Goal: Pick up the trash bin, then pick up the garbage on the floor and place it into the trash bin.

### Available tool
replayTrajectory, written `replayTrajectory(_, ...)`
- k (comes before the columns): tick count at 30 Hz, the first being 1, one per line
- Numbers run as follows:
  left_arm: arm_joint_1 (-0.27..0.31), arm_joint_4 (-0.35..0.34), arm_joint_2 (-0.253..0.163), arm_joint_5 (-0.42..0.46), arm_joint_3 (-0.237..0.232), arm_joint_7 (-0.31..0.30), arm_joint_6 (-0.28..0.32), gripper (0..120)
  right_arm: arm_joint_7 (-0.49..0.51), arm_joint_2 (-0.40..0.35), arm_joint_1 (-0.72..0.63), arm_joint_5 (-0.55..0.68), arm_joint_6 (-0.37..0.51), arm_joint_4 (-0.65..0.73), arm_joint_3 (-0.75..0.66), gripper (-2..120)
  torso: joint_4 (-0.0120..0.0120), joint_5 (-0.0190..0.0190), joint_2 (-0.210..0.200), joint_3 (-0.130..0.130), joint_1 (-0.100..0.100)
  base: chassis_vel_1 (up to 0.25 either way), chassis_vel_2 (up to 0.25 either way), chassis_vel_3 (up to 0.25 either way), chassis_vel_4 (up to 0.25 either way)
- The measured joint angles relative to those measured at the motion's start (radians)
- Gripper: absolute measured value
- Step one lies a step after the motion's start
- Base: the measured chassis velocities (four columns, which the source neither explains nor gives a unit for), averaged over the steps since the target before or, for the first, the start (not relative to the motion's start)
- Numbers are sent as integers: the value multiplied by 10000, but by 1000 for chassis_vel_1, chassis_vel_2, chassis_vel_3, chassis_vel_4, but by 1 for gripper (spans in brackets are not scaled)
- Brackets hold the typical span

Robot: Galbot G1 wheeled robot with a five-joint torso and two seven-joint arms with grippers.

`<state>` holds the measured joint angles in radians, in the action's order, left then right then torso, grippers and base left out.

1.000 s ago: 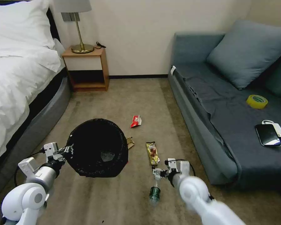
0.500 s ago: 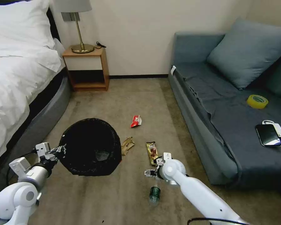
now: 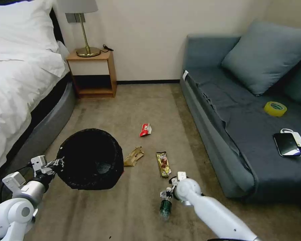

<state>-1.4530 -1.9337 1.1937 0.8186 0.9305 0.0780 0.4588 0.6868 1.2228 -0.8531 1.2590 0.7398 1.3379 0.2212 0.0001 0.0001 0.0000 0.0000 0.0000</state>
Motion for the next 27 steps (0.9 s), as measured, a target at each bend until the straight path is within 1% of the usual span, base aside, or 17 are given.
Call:
replayTrajectory(8, 4, 163, -5, -42, -19, 59, -93, 4, -206, 112, -102, -459, -22, -266, 71, 100, -1, -2, 0, 0, 0, 0, 0, 0, 0)
replayTrajectory(9, 11, 185, -5, -44, -17, 64, -107, 4, -239, 111, -109, -535, -25, -286, 70, 97, -1, -2, 0, 0, 0, 0, 0, 0, 0)
replayTrajectory(11, 14, 194, -6, -46, -17, 67, -114, 4, -254, 112, -115, -567, -26, -298, 69, 96, -1, -2, 0, 0, 0, 0, 0, 0, 0)
replayTrajectory(13, 20, 220, -6, -64, -17, 84, -129, 4, -303, 113, -127, -631, -27, -325, 63, 93, -1, -2, 0, 0, 0, 0, 0, 0, 0)
replayTrajectory(14, 21, 230, -6, -75, -20, 92, -137, 4, -344, 113, -129, -689, -29, -344, 60, 88, -1, -2, 0, 0, 1, 0, 0, 0, 0)
replayTrajectory(15, 21, 230, -6, -75, -20, 92, -137, 4, -344, 113, -129, -689, -29, -344, 60, 88, -1, -2, 0, 0, 1, 0, 0, 0, 0)
replayTrajectory(18, 20, 233, -2, -100, -46, 104, -149, 4, -419, 113, -140, -788, -32, -368, 62, 74, -1, -1, 0, 0, 0, 0, 0, 0, 0)
replayTrajectory(19, 19, 233, -2, -106, -51, 108, -148, 4, -427, 114, -147, -807, -33, -368, 64, 72, -1, -2, 1, 0, 0, 0, 0, 0, 0)
replayTrajectory(20, 17, 233, -2, -116, -65, 111, -149, 4, -431, 117, -159, -853, -36, -368, 65, 65, -2, -3, 1, -1, 0, 0, 0, 0, 0)
replayTrajectory(21, 17, 233, -2, -116, -65, 111, -149, 4, -431, 117, -159, -853, -36, -368, 65, 65, -2, -3, 1, -1, 0, 0, 0, 0, 0)
replayTrajectory(22, 17, 233, -2, -120, -72, 111, -149, 4, -432, 119, -161, -875, -37, -367, 64, 61, -2, -4, 1, -1, 0, 0, 0, 0, 0)
replayTrajectory(23, 17, 233, -3, -123, -79, 111, -149, 4, -436, 120, -163, -901, -38, -363, 61, 59, -3, -5, 1, 0, 0, 0, 0, 0, 0)
replayTrajectory(24, 24, 224, -4, -127, -101, 111, -149, 4, -473, 112, -161, -936, -40, -341, 56, 51, -2, -3, 2, 0, 0, 0, 0, 0, 0)
replayTrajectory(25, 24, 224, -4, -127, -101, 111, -149, 4, -473, 112, -161, -936, -40, -341, 56, 51, -2, -3, 2, 0, 0, 0, 0, 0, 0)
replayTrajectory(26, 32, 205, -4, -131, -118, 112, -149, 4, -502, 76, -154, -941, -41, -310, 58, 45, -2, 2, 2, 0, 0, 0, 0, 0, 0)
replayTrajectory(27, 36, 195, -4, -138, -126, 112, -149, 4, -512, 51, -148, -941, -40, -290, 58, 44, -1, 2, 2, 0, 0, 0, 0, 0, 0)
